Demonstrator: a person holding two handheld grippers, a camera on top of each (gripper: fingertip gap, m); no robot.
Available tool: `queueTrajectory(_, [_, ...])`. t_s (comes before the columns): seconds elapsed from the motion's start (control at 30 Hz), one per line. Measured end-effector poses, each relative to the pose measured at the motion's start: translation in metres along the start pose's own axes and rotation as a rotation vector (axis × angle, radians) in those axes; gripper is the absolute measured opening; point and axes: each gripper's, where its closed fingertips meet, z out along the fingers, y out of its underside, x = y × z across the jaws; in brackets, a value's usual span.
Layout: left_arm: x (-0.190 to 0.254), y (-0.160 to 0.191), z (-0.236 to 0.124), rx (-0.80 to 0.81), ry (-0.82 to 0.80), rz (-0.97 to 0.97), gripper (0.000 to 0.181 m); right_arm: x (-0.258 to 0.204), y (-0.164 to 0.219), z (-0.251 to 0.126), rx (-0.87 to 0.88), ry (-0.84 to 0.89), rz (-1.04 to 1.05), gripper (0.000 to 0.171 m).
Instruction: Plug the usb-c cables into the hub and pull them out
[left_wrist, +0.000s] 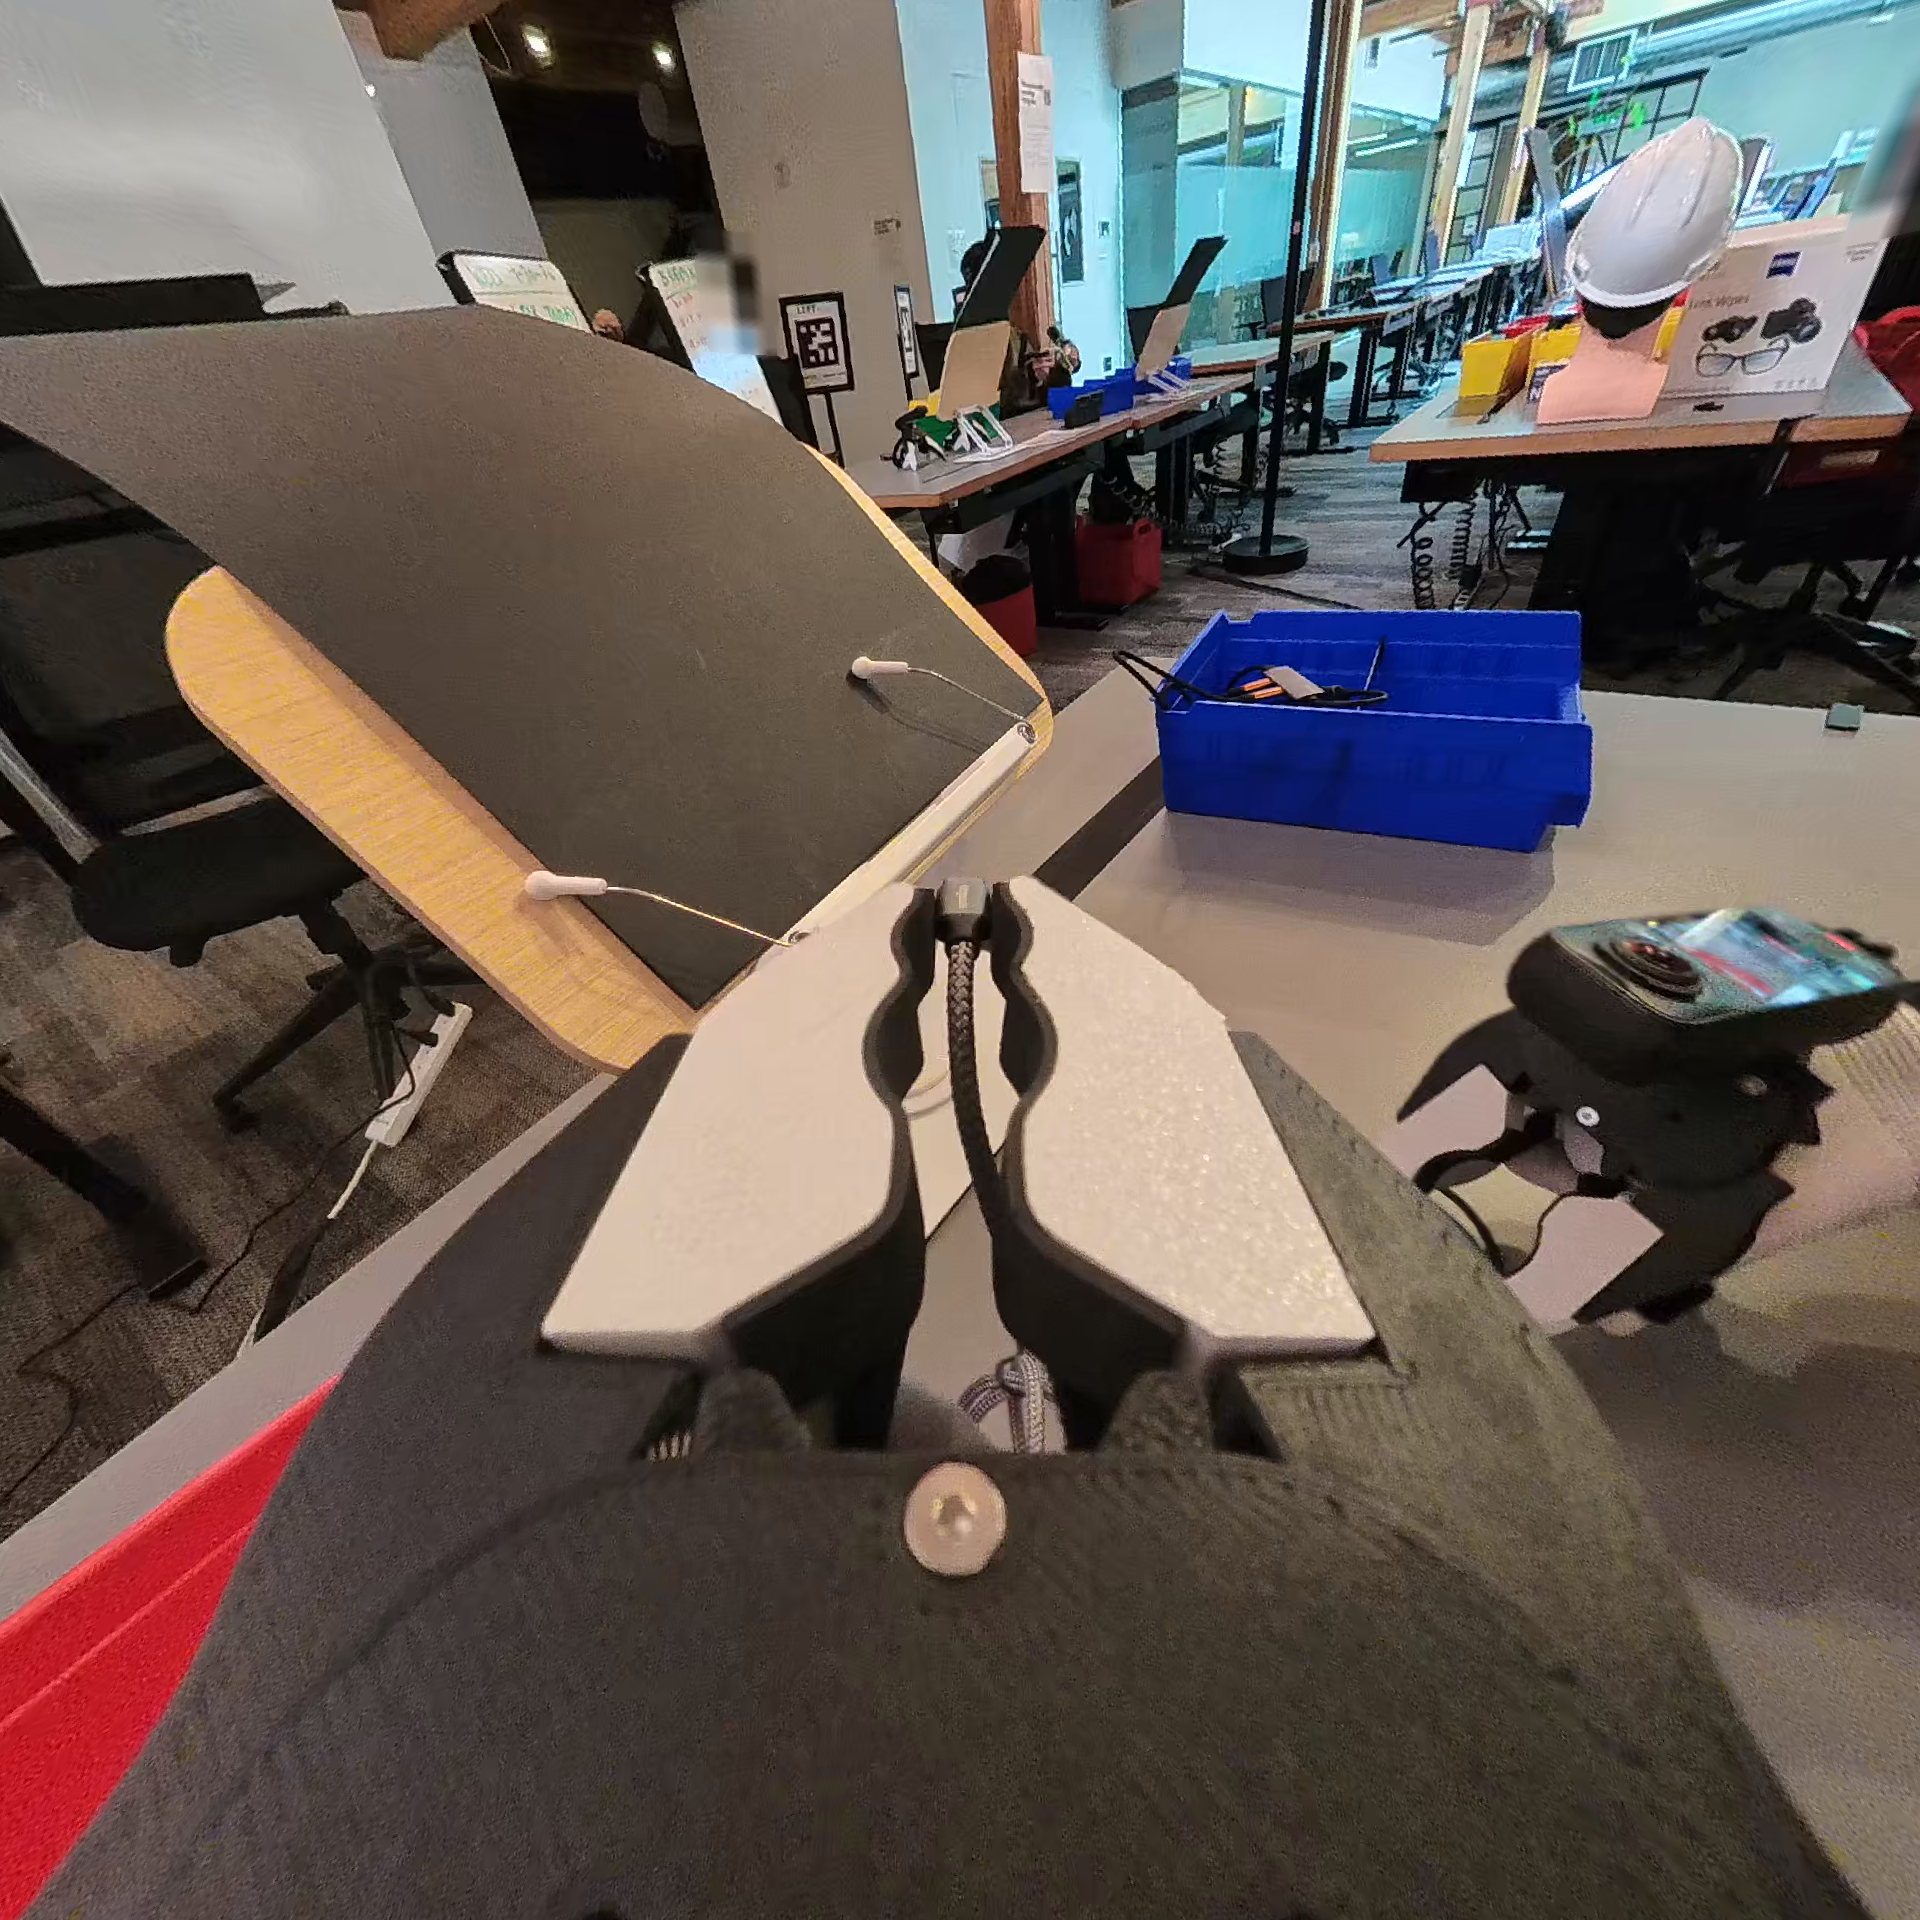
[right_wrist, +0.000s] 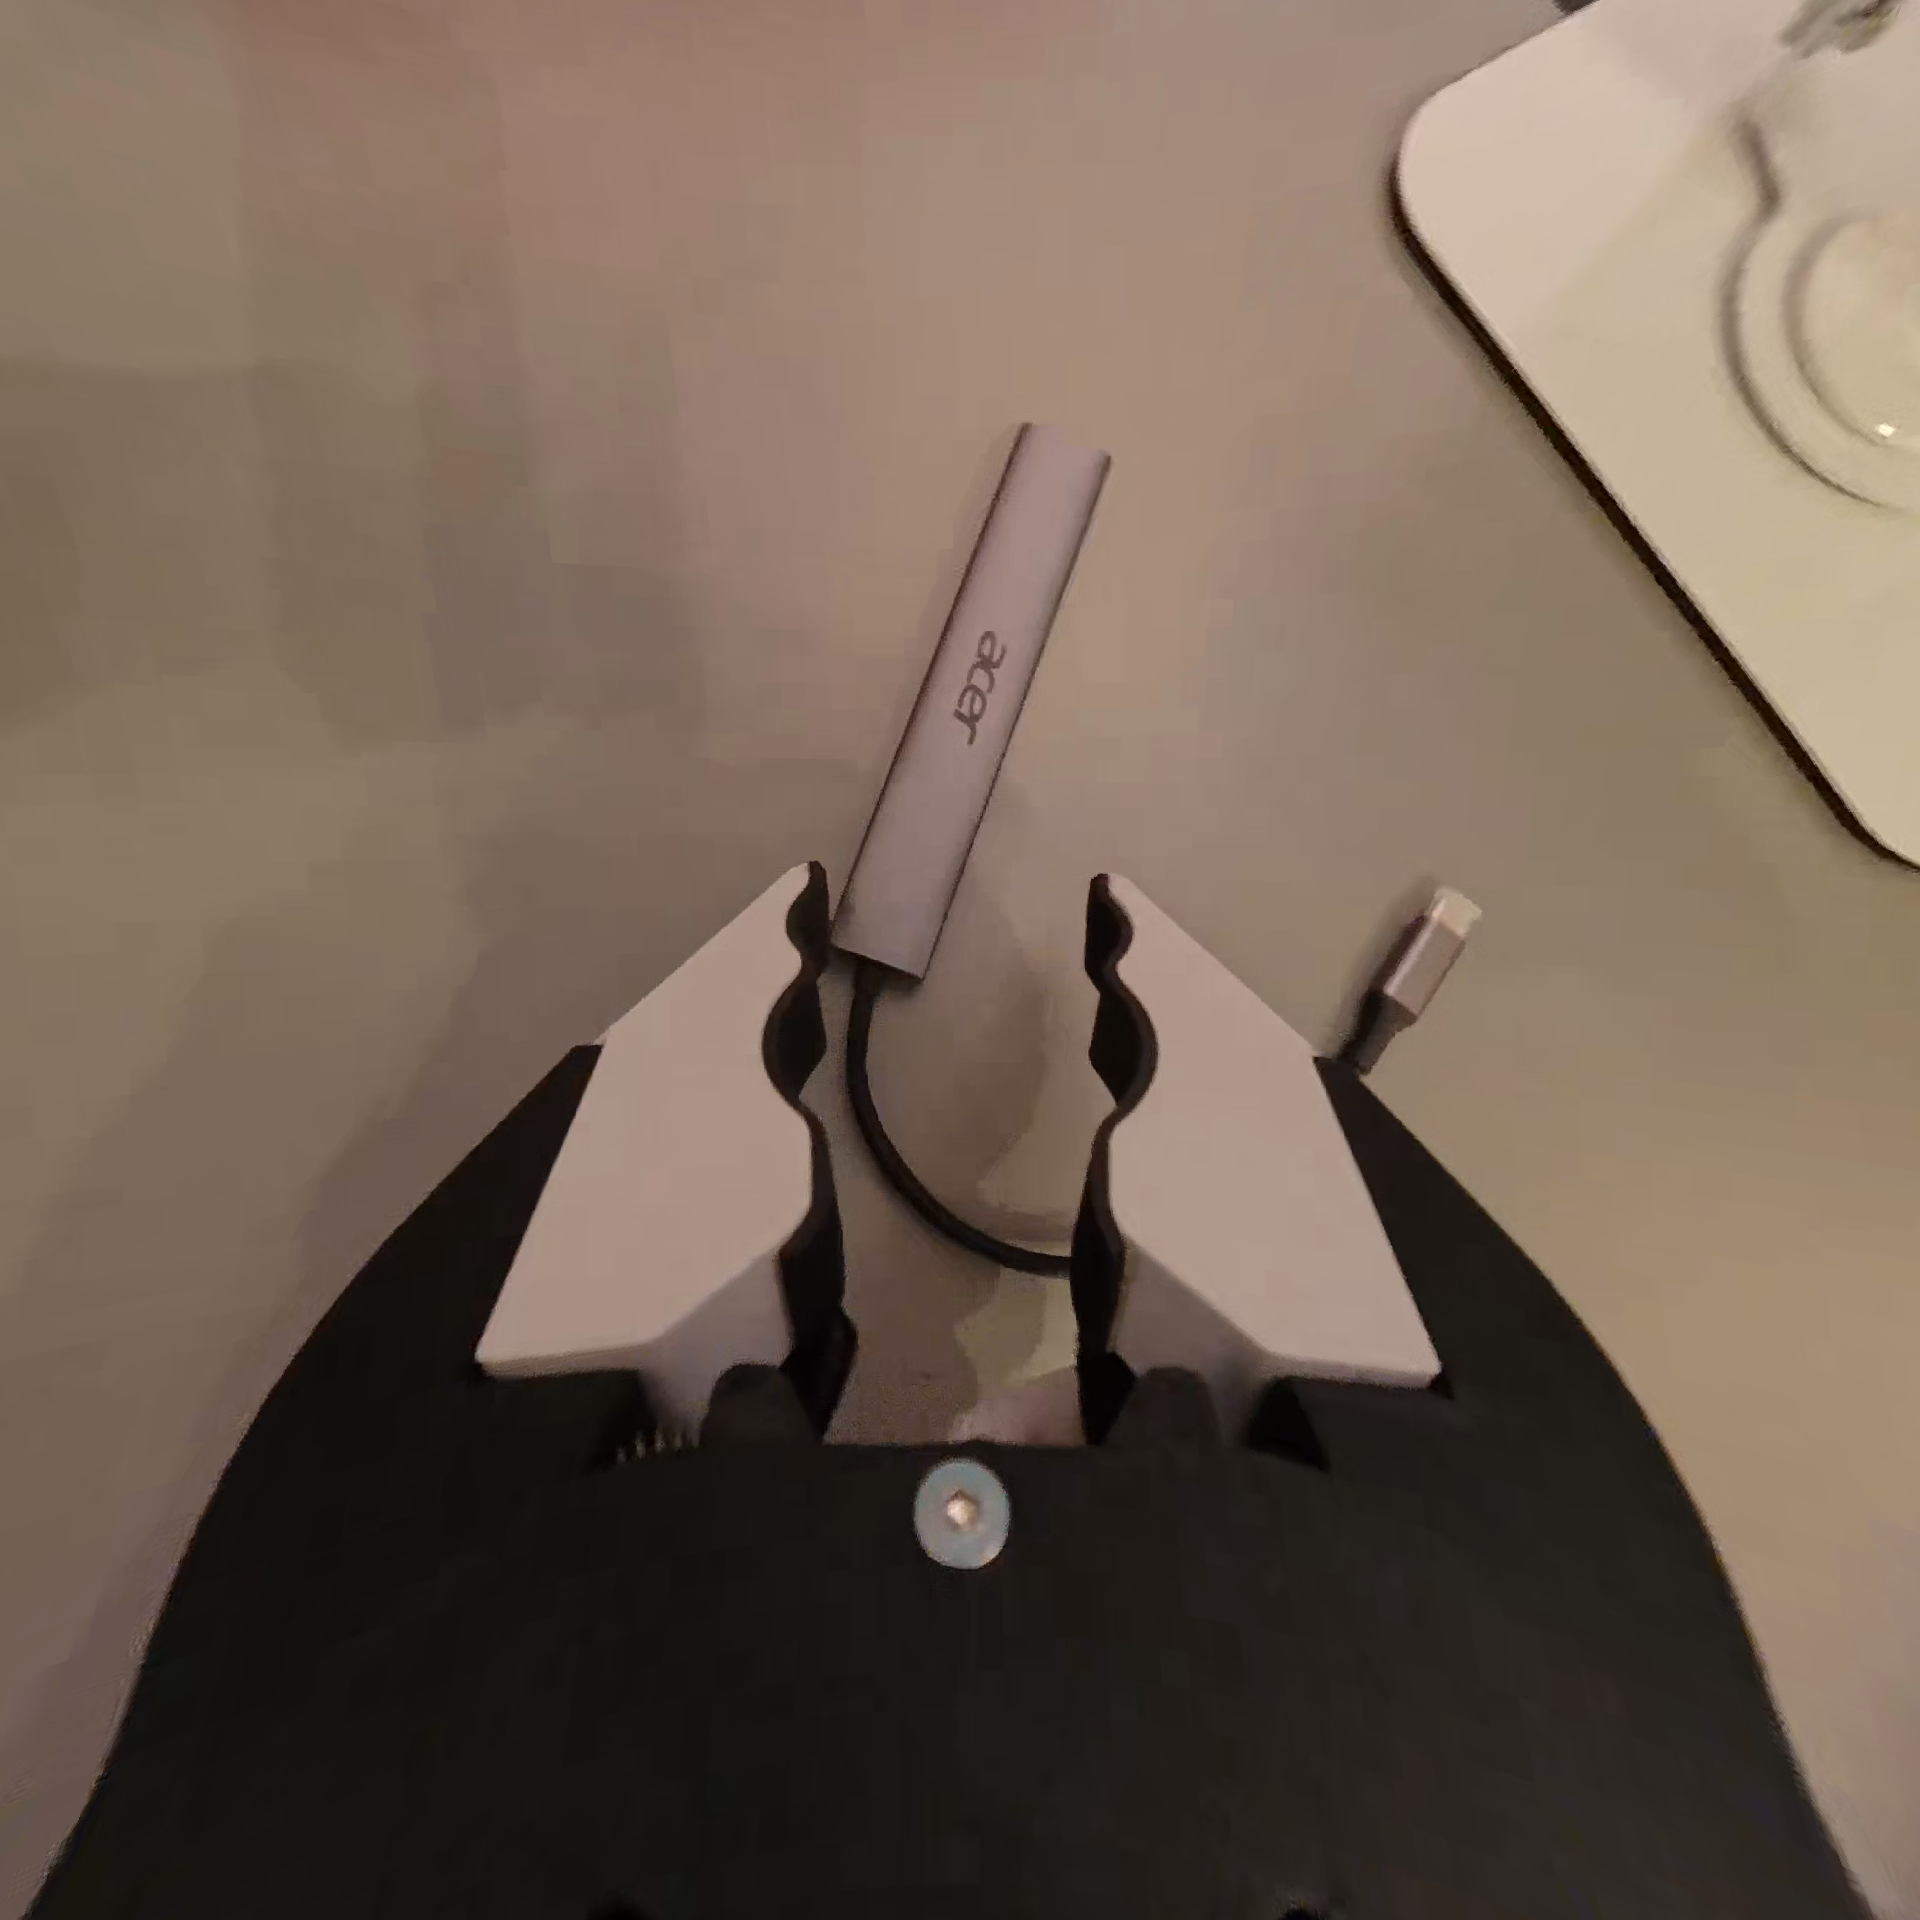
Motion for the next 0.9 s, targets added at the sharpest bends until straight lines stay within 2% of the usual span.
queueTrajectory(0.17, [0.002,-0.003,0.000,0.017,0.009,-0.008,0.010,0.001,0.004,0.011,0.070,0.122,0.061,0.042])
queueTrajectory(0.23, [0.003,-0.004,0.000,0.020,0.013,-0.009,0.010,-0.006,0.002,0.015,0.092,0.089,0.100,0.022])
queueTrajectory(0.27, [0.003,-0.004,0.001,0.020,0.014,-0.011,0.010,-0.004,0.001,0.016,0.093,0.113,0.090,0.019])
queueTrajectory(0.57, [0.007,0.000,0.009,0.015,0.032,-0.017,0.010,0.008,-0.011,0.008,0.157,0.108,0.145,0.019])
queueTrajectory(0.77, [0.019,0.008,0.024,-0.005,0.063,-0.014,0.010,0.035,-0.032,-0.021,0.256,0.040,0.292,0.019])
queueTrajectory(0.9, [0.034,0.018,0.045,-0.038,0.086,0.004,0.010,0.065,-0.045,-0.050,0.313,0.056,0.349,0.019])
